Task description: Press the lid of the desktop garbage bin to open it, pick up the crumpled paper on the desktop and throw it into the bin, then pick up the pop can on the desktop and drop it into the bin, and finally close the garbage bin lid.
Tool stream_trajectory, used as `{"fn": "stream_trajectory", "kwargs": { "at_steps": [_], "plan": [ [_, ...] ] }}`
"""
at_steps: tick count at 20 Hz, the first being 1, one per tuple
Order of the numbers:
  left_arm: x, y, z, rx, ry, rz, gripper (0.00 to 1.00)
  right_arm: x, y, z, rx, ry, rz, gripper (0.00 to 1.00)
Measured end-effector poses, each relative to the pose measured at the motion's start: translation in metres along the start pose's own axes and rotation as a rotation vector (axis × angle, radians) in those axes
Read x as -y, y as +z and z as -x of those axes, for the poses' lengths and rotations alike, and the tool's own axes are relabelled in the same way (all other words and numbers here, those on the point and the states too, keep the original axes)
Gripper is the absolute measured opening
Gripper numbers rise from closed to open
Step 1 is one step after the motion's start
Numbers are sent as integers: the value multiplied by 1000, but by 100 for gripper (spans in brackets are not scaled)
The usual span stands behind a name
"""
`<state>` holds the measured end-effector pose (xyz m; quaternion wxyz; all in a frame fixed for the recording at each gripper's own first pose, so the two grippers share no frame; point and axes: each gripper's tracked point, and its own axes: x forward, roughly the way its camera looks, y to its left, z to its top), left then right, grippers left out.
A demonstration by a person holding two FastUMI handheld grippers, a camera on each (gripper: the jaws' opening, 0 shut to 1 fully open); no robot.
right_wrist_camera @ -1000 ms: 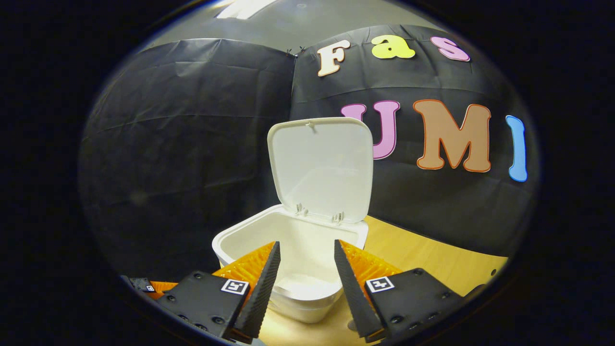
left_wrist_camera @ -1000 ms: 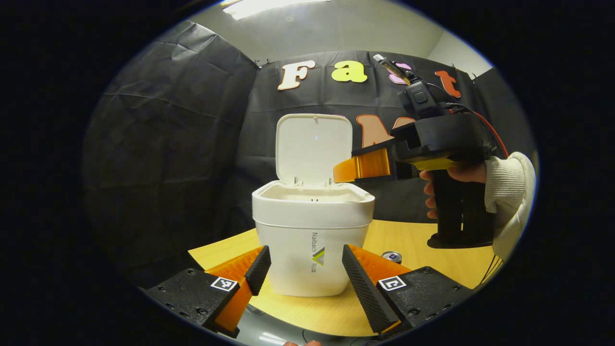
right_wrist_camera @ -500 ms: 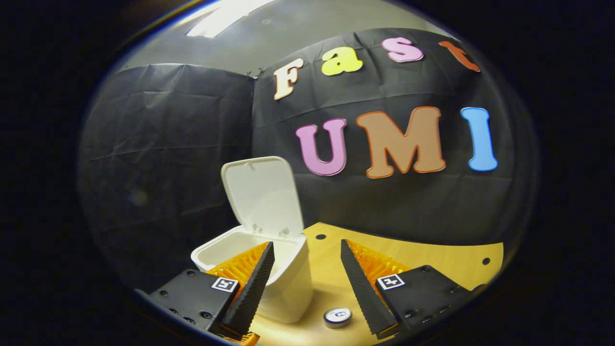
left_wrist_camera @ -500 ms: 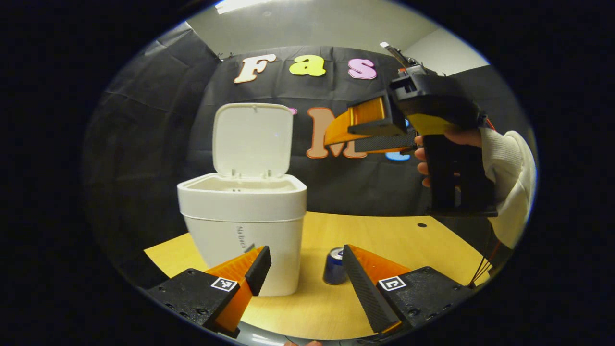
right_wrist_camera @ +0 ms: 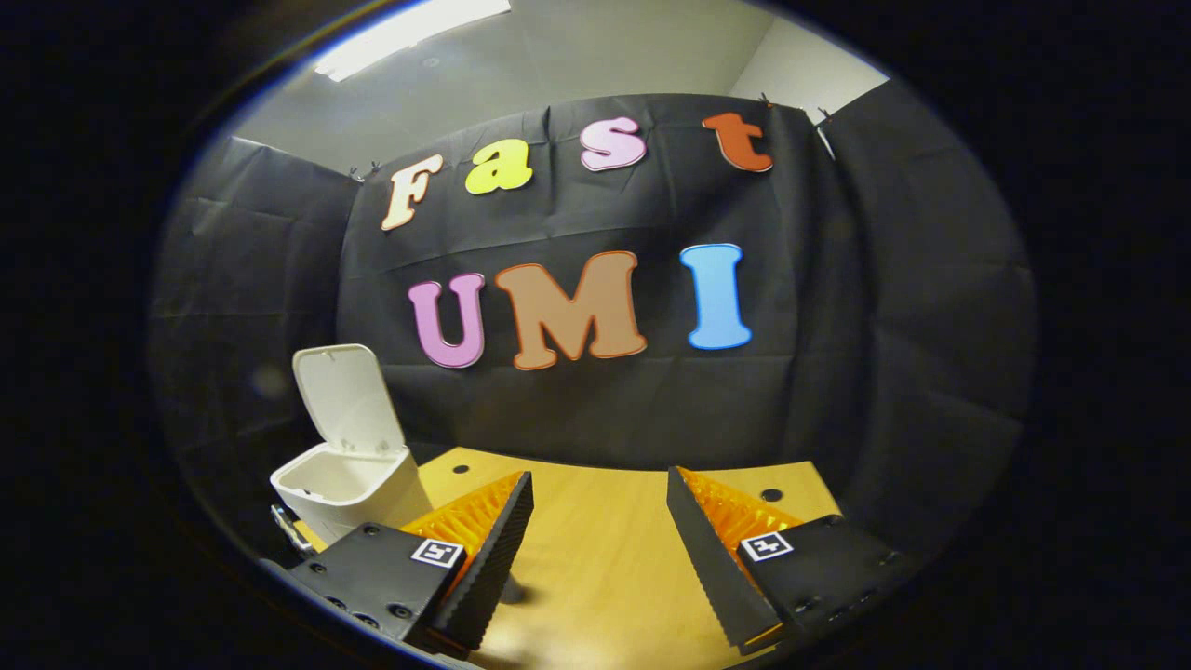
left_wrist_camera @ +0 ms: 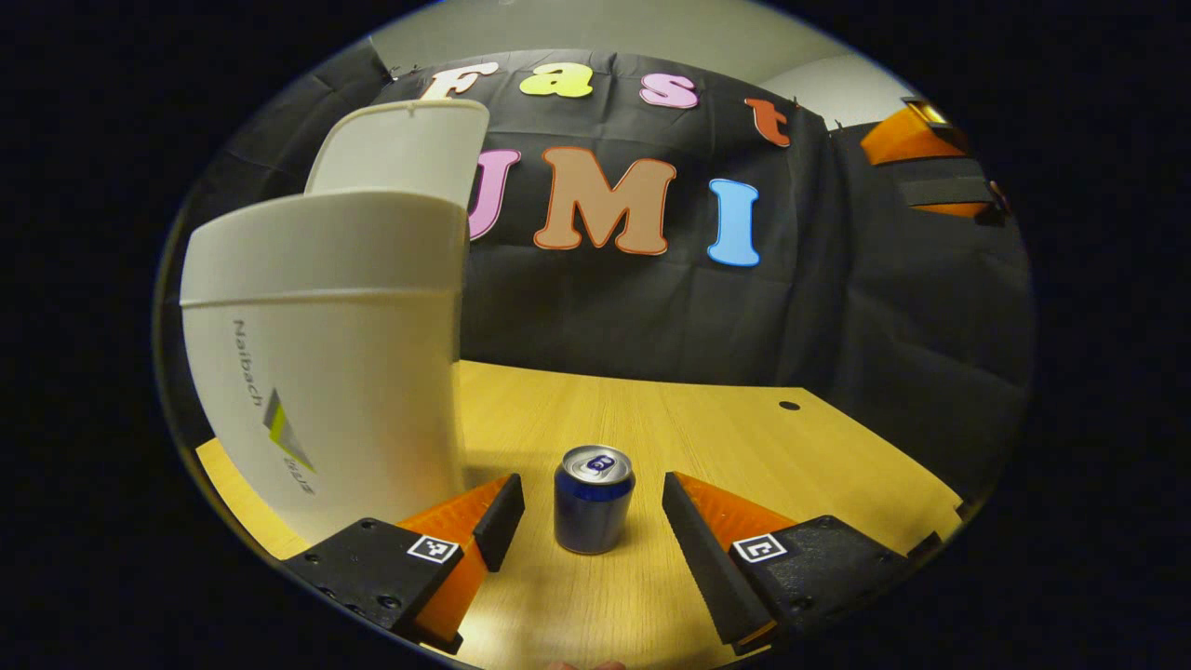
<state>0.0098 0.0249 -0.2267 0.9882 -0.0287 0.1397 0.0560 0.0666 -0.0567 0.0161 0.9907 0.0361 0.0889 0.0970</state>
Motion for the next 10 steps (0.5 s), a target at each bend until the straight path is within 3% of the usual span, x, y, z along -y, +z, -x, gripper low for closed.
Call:
{"fn": "stream_trajectory", "kwargs": {
  "at_steps": [2, 6, 10],
  "plan": [
    [-3, -11, -14, -6, 9, -33, 91, 22, -5, 14, 5, -69, 25, 92],
    [5, -35, -38, -46, -1, -40, 92, 40, -21, 25, -52, -136, 15, 92],
    [2, -44, -55, -67, 28, -40, 92, 39, -26, 21, -68, -145, 32, 92]
  ]
}}
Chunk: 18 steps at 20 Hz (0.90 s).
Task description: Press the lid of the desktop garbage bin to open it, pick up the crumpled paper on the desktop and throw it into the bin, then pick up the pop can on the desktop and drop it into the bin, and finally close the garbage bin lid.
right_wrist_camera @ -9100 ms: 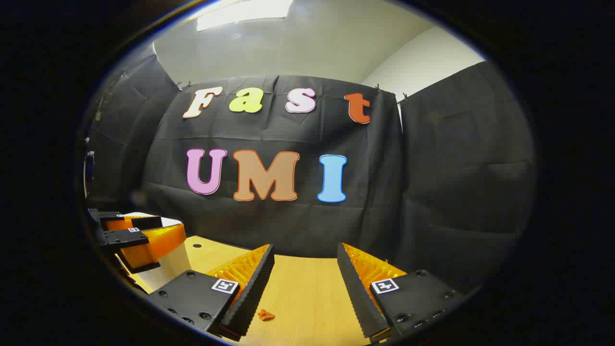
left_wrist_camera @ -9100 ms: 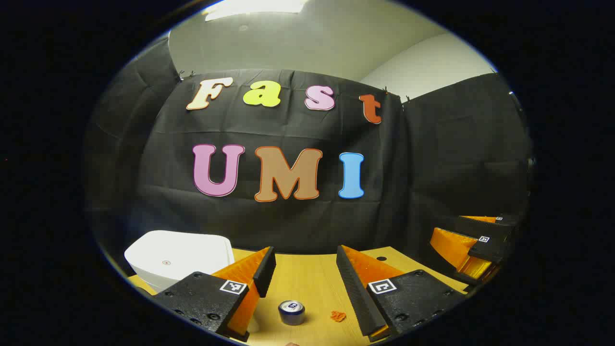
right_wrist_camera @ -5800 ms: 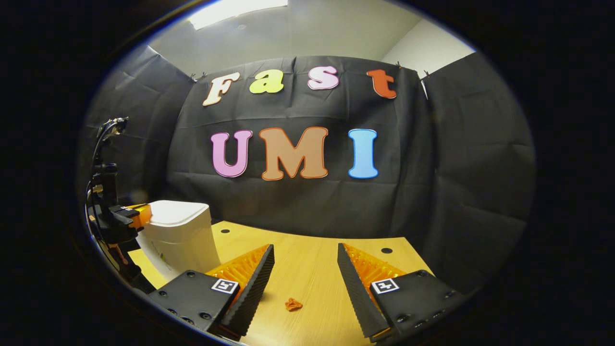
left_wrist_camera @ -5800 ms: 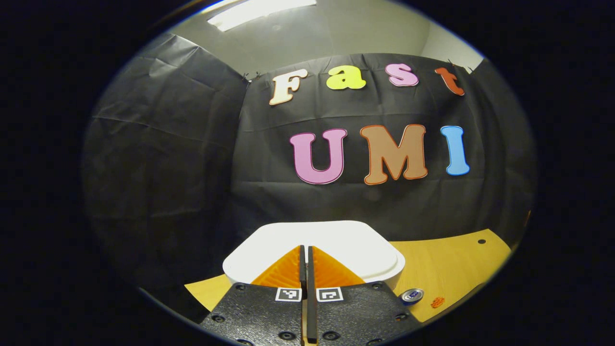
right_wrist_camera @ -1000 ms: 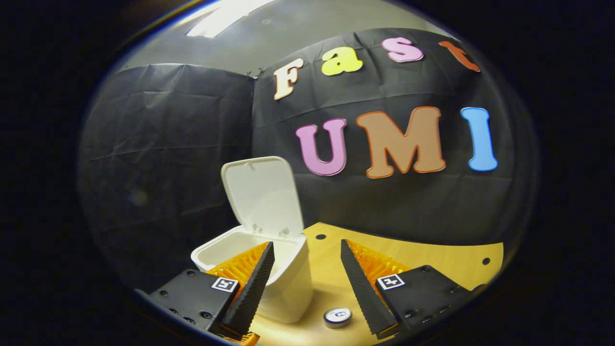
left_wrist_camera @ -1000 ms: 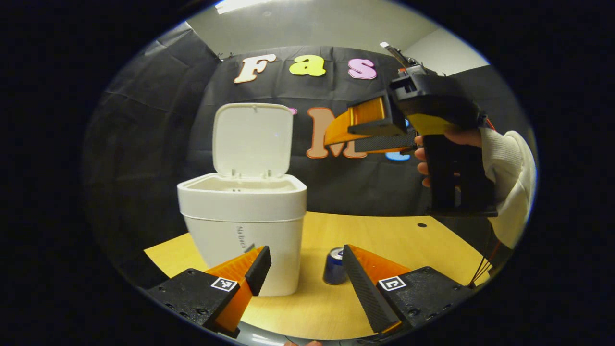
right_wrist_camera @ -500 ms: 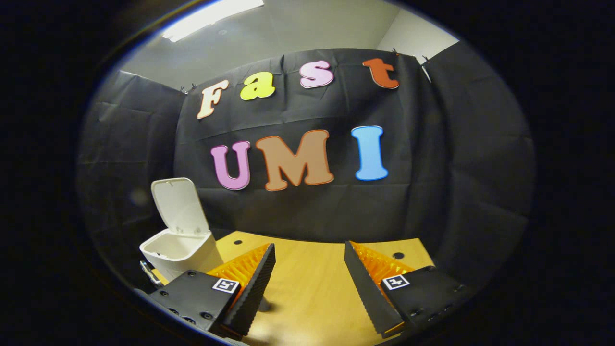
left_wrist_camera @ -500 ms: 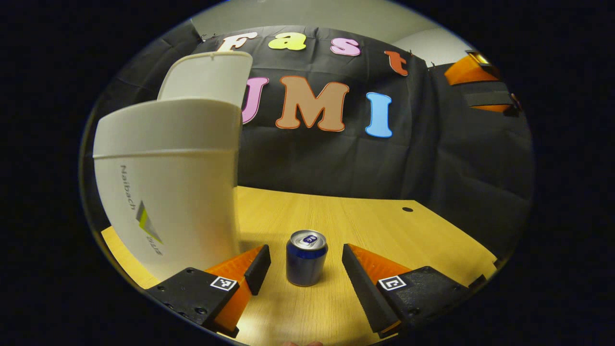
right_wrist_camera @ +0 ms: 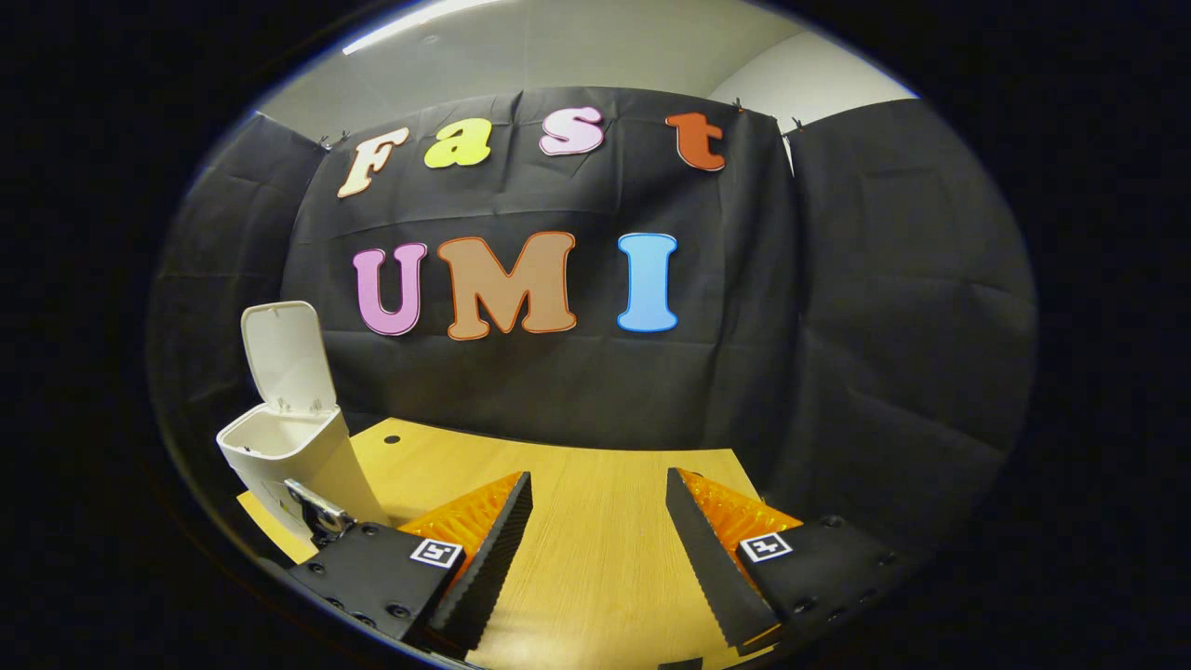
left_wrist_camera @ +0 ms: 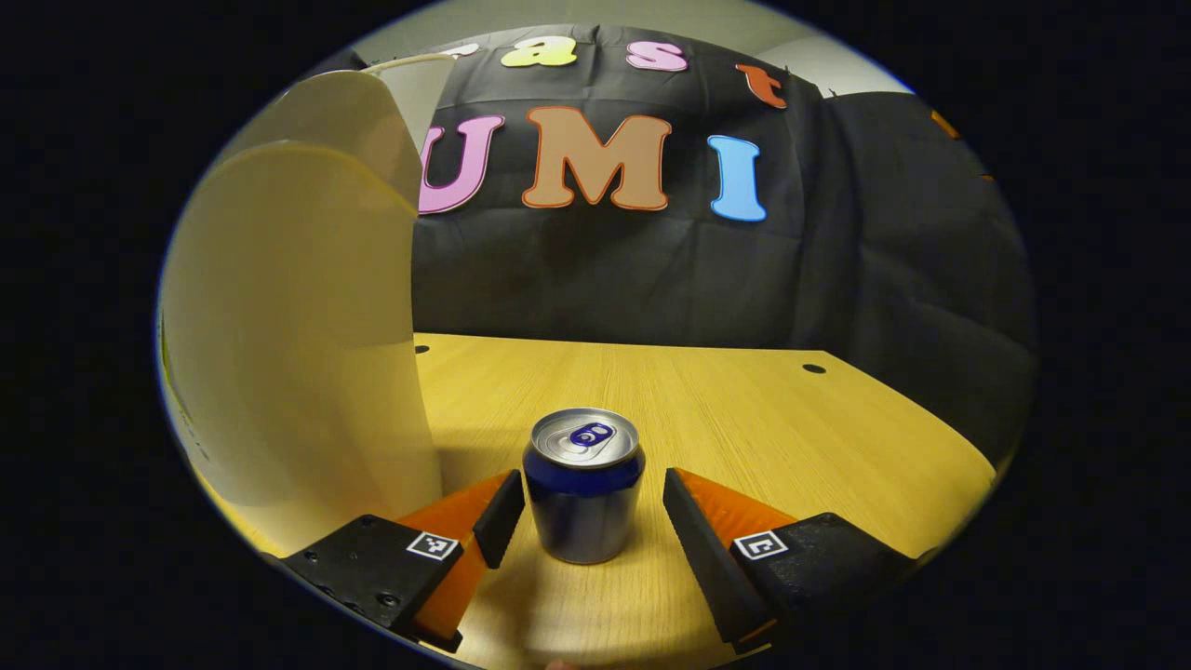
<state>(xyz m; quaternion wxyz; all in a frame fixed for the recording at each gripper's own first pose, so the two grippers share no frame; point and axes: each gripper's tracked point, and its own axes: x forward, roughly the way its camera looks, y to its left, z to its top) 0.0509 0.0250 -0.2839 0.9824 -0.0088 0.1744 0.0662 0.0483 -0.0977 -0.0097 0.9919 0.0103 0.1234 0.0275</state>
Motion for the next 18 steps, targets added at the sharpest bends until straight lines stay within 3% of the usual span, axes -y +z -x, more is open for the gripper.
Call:
{"fn": "stream_trajectory", "kwargs": {
  "at_steps": [3, 5, 9, 14, 18],
  "plan": [
    [-2, -14, -12, -59, 14, -11, 91, -1, -7, -5, -18, 2, -10, 92],
    [1, -11, -12, -61, 6, -19, 79, -1, -10, -6, -28, 0, -9, 92],
    [13, -2, -9, -45, -23, -17, 78, 0, -14, -5, -42, -3, -2, 92],
    [35, 61, 9, 78, -62, -5, 76, -4, -14, -6, -37, 24, -25, 92],
    [42, 163, 38, 259, -75, 88, 76, -16, -17, -7, -39, 80, -81, 92]
  ]
}}
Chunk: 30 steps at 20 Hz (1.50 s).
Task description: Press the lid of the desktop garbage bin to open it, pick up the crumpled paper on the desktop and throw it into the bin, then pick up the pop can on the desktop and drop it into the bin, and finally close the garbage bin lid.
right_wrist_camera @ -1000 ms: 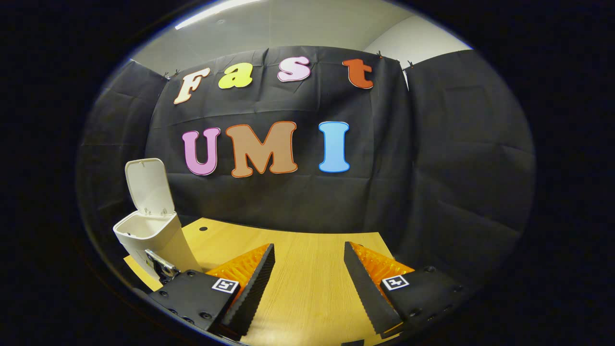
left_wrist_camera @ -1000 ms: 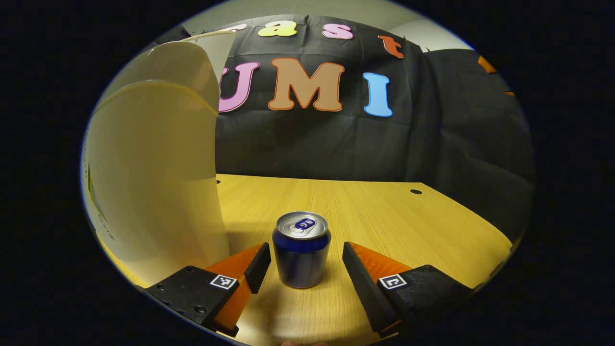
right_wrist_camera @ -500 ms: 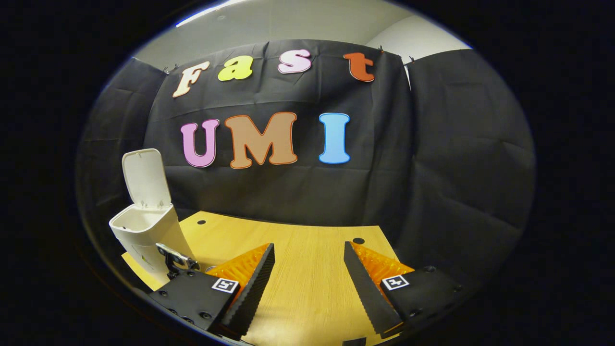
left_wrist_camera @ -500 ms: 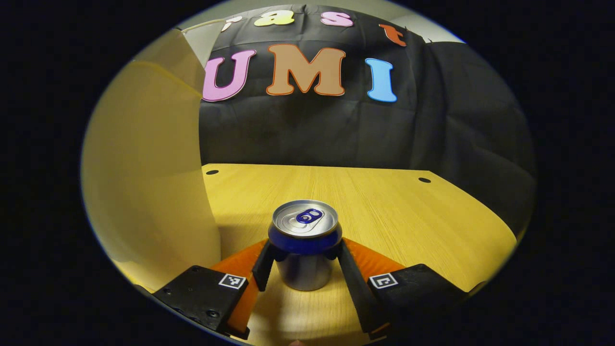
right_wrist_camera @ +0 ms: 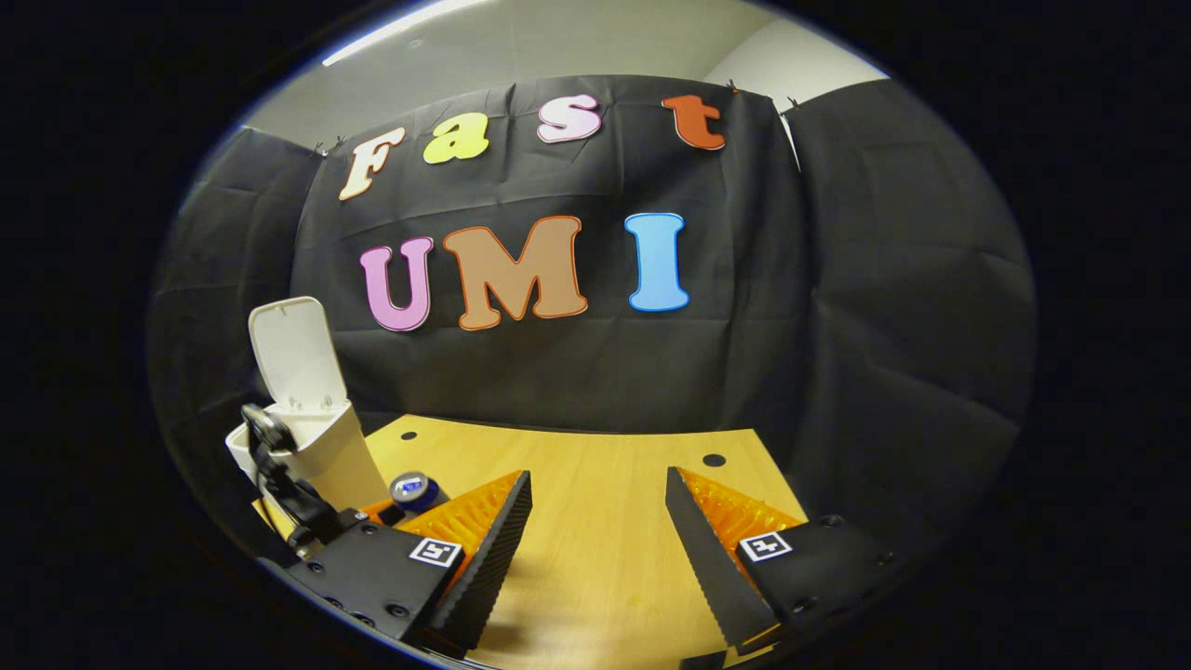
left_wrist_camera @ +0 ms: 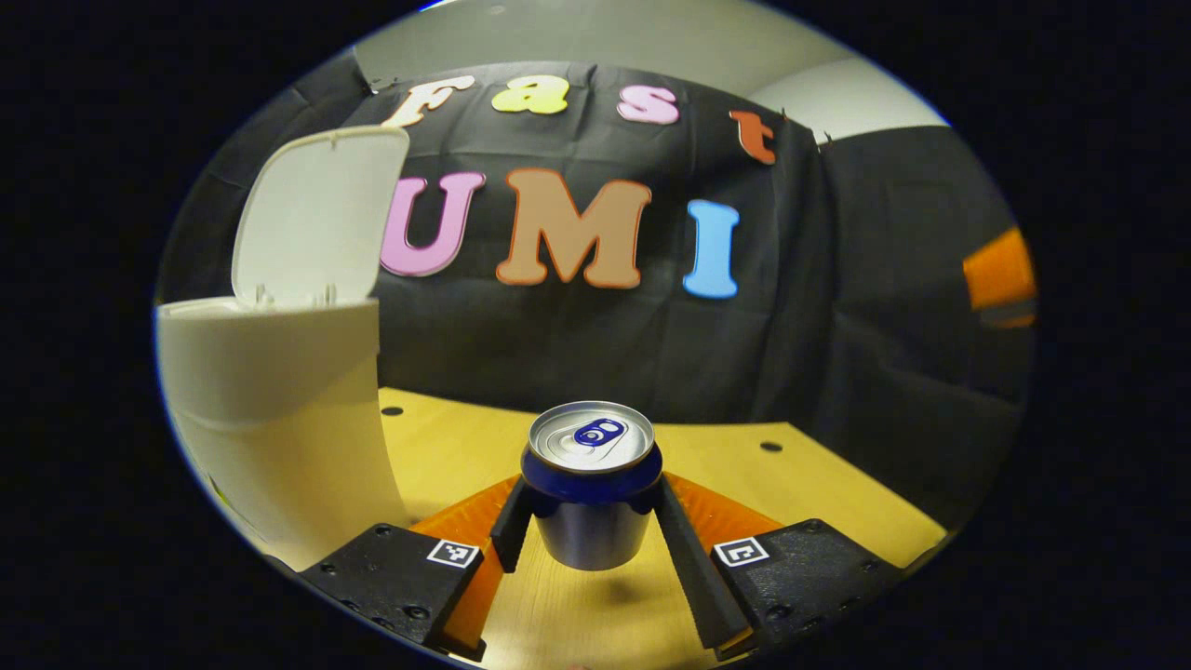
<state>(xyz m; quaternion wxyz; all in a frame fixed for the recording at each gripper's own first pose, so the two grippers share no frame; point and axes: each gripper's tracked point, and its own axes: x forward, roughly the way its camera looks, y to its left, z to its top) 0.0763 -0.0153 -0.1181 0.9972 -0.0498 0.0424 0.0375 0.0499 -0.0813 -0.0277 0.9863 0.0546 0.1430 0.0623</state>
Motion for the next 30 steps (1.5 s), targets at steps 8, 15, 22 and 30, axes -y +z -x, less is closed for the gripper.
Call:
{"fn": "stream_trajectory", "kwargs": {
  "at_steps": [8, 15, 22, 30],
  "plan": [
    [-95, 147, 30, 201, 231, -32, 75, -10, -19, -12, -12, 113, -48, 92],
    [-200, 159, 63, 184, 432, -137, 76, -43, -27, -27, -34, 220, -63, 92],
    [-232, 155, 69, 171, 502, -141, 77, -41, -23, -32, -28, 209, -66, 92],
    [-233, 238, 37, 243, 462, -88, 80, -26, -22, -36, -22, 157, -80, 93]
  ]
}}
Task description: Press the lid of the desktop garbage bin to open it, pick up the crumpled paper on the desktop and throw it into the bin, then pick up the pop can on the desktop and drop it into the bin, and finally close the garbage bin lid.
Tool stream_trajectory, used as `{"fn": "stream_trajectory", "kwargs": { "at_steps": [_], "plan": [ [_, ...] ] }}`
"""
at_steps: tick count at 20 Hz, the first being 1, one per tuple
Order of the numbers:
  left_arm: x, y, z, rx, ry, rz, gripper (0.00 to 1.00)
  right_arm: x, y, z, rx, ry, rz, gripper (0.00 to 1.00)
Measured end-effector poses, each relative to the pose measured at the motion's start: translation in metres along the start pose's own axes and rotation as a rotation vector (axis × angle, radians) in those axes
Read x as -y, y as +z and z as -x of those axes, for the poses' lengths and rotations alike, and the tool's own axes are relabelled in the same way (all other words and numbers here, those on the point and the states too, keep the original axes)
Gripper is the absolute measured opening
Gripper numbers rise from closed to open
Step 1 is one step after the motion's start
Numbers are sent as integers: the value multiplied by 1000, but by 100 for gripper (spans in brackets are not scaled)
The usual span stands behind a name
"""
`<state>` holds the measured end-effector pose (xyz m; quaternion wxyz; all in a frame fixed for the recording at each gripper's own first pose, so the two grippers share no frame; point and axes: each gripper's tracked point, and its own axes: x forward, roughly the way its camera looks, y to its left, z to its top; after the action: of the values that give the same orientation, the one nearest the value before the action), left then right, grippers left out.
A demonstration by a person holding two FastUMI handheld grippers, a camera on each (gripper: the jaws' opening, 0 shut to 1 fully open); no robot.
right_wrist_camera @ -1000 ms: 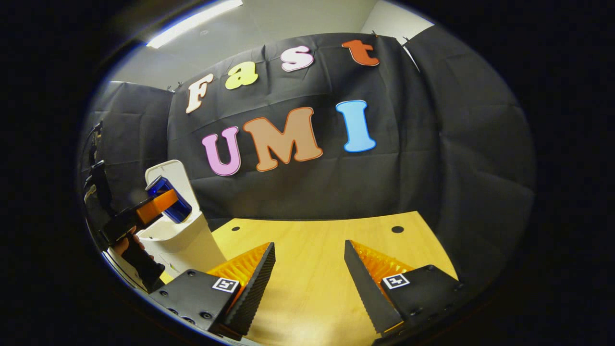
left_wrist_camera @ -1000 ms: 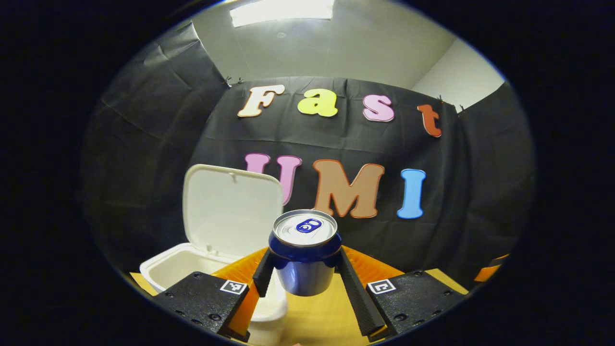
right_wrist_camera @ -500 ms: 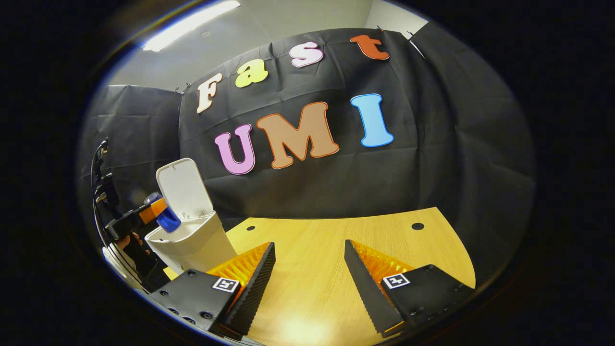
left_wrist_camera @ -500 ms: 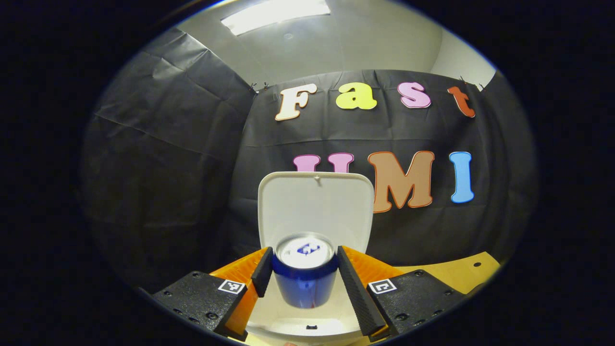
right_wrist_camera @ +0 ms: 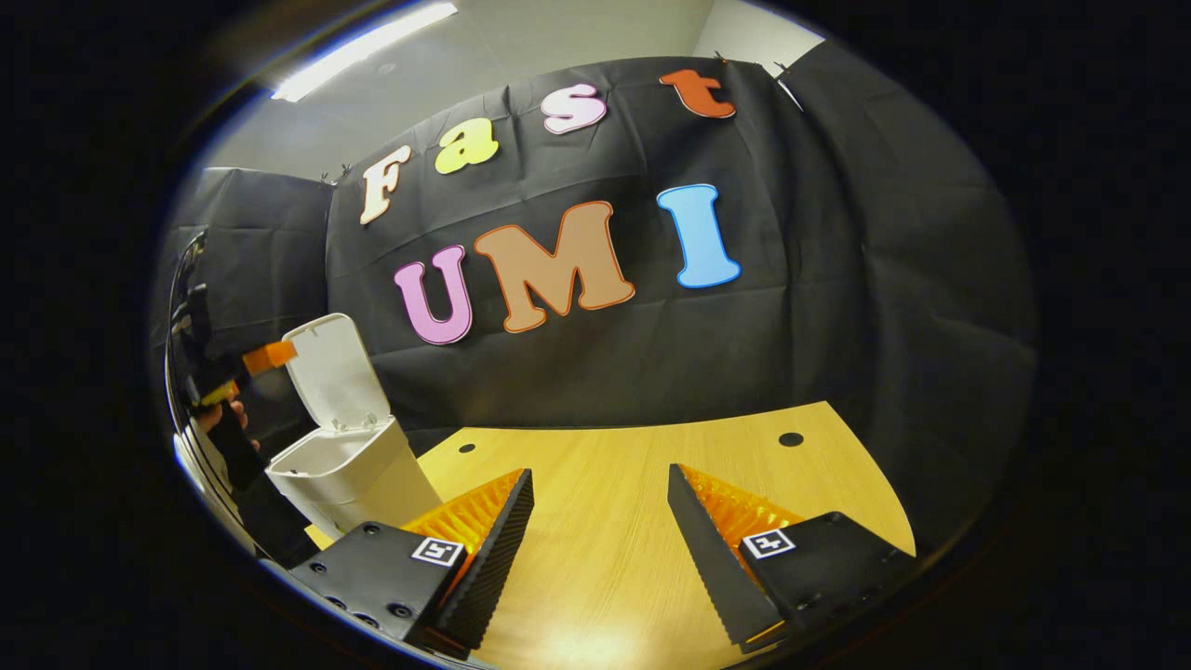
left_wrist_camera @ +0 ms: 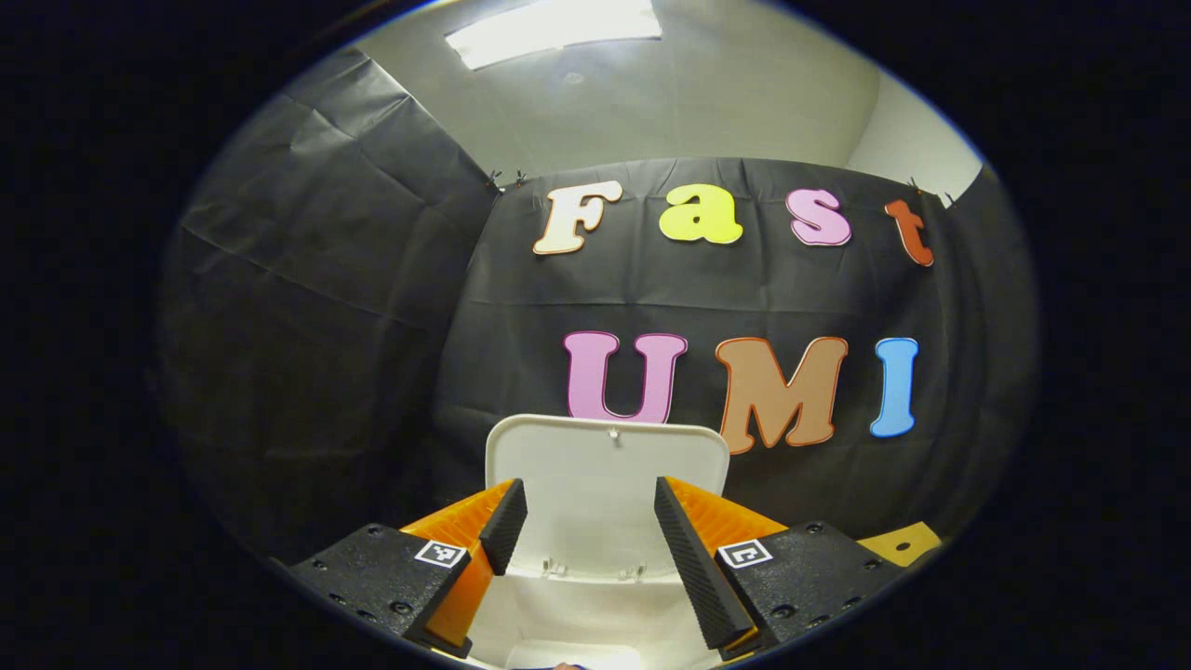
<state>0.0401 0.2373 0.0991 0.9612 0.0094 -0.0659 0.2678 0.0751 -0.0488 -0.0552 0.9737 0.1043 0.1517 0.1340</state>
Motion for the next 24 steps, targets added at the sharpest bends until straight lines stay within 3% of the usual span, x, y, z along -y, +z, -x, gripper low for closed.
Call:
{"fn": "stream_trajectory", "kwargs": {
  "at_steps": [4, 9, 15, 19, 24],
  "plan": [
    [3, 24, -26, 20, -5, 18, 80, 4, -5, -2, -10, -8, -24, 93],
    [7, 43, -58, 37, -10, -36, 80, 9, -9, -3, -13, -25, -14, 93],
    [11, 25, -89, -46, -40, -62, 82, 10, -9, -5, -9, -29, -24, 93],
    [5, 18, -86, -61, -25, -80, 80, 8, -12, -5, -14, -24, -22, 93],
    [6, 22, -57, 18, -39, -101, 81, 3, -15, -10, -20, -7, -37, 93]
  ]
}}
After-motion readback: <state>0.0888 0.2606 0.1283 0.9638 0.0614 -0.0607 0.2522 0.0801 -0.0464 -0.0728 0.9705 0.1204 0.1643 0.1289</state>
